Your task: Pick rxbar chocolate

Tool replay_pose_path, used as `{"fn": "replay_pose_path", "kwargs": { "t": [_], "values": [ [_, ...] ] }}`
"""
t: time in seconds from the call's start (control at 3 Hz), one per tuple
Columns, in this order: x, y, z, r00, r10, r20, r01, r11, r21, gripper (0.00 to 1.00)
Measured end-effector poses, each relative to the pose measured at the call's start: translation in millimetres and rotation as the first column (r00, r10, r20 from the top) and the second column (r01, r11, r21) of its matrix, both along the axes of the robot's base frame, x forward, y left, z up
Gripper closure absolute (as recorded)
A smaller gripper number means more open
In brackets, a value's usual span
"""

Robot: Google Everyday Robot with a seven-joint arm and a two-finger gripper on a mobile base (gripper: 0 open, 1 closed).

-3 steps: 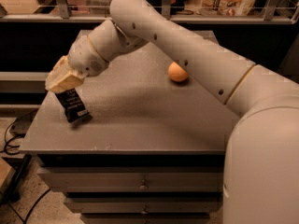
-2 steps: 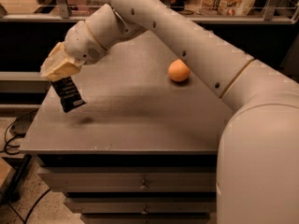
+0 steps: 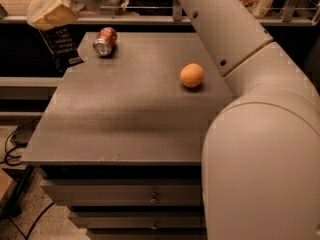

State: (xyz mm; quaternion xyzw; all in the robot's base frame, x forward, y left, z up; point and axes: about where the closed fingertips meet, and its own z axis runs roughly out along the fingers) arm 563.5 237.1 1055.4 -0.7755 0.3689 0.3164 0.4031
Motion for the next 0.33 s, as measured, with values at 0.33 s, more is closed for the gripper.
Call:
{"fn": "replay_pose_path", "kwargs": {
  "t": [0.33],
  "values": [
    [1.3,0.2,3.1,1.0,-0.004,0.002,0.004,1.0,0.014,1.0]
  ]
}}
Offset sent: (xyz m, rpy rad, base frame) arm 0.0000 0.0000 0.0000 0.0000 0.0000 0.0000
